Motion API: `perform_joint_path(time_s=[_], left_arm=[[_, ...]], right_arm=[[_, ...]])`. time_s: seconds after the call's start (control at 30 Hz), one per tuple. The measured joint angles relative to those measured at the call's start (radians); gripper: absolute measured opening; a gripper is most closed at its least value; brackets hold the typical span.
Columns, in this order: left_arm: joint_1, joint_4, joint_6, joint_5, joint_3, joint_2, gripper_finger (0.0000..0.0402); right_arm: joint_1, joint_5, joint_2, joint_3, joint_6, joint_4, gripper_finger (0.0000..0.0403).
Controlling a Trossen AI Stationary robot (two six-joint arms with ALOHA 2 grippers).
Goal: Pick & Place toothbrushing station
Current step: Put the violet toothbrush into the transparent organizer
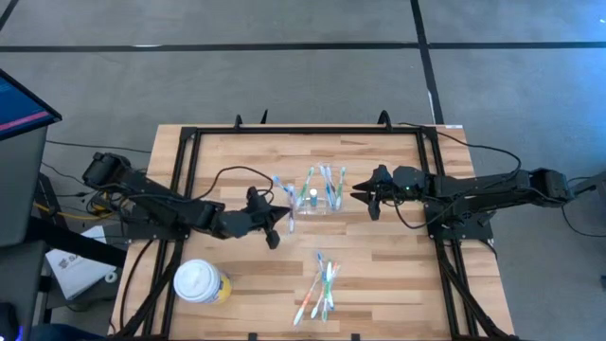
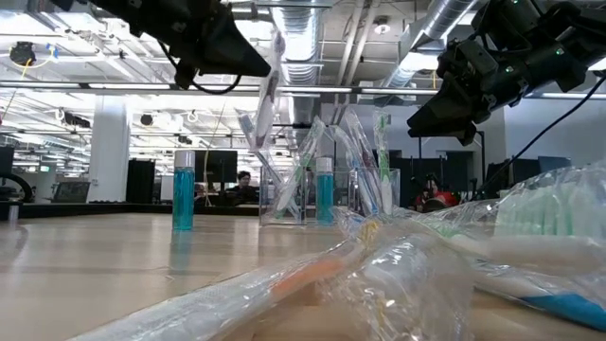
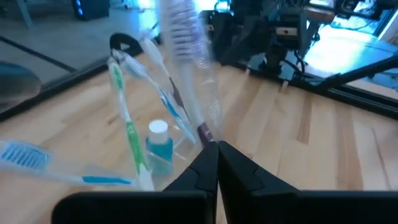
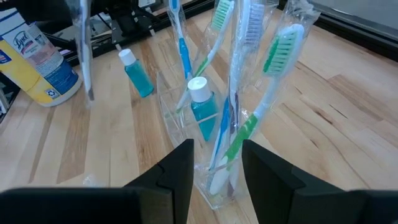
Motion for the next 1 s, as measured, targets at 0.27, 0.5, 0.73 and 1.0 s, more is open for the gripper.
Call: perform_joint_path(time_s=[0.27, 0.5, 0.73, 1.0], left_arm=[[0.057, 0.088, 0.132, -0.005, -0.022, 0.003, 0.0000], [0.111, 0.097, 0.180, -0.006, -0.022, 0.003, 0.0000], [0.168, 0.104, 0.220, -0.009, -0.022, 0.003, 0.0000], [0.199, 0.109, 0.237, -0.009, -0.022, 0.003, 0.0000]], right_arm=[[0.000, 0.000, 0.000, 0.000, 0.000, -0.002, 0.0127], [0.000, 0.000, 0.000, 0.000, 0.000, -0.003, 0.0127], [0.000, 0.001, 0.000, 0.000, 0.000, -0.002, 0.0127], [0.000, 0.001, 0.000, 0.000, 0.000, -0.003, 0.0127]])
